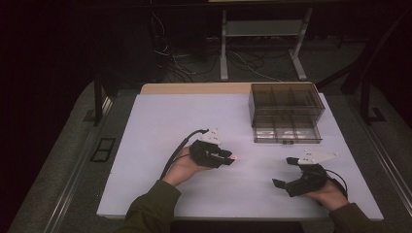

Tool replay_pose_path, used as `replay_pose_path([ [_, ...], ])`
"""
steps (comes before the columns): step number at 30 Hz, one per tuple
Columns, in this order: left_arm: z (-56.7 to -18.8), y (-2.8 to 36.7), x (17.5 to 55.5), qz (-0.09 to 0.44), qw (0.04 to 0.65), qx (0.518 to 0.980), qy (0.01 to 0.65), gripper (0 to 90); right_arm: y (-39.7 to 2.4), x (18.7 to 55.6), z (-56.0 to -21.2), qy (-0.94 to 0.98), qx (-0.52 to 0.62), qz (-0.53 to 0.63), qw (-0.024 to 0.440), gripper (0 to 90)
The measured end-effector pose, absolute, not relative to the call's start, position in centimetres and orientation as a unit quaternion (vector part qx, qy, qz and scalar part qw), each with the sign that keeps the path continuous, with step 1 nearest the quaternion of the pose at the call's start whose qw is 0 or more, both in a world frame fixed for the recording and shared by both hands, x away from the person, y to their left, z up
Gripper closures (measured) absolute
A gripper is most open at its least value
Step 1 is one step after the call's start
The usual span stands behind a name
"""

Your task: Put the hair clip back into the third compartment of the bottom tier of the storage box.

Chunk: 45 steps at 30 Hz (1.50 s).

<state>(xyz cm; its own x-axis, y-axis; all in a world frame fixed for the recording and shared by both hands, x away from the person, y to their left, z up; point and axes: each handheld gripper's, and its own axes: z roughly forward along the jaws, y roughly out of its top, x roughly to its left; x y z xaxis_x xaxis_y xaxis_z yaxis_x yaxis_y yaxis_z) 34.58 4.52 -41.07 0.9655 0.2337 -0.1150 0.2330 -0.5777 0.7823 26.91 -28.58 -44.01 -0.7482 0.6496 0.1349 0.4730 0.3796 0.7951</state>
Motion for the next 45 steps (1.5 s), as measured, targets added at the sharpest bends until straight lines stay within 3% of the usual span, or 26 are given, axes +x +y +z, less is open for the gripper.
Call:
replay_pose_path([
  [30, -44.4, -4.0, 35.2, -0.039, 0.395, 0.916, 0.061, 67.9, -28.7, 26.8, -43.9, 0.823, 0.34, 0.443, 0.102, 0.2],
  [40, -44.9, -4.5, 35.1, -0.034, 0.384, 0.921, 0.05, 67.0, -28.7, 26.8, -43.9, 0.823, 0.341, 0.444, 0.102, 0.2],
  [45, -44.9, -4.6, 34.9, -0.035, 0.386, 0.92, 0.053, 59.4, -28.7, 26.8, -43.9, 0.822, 0.341, 0.444, 0.102, 0.2],
])
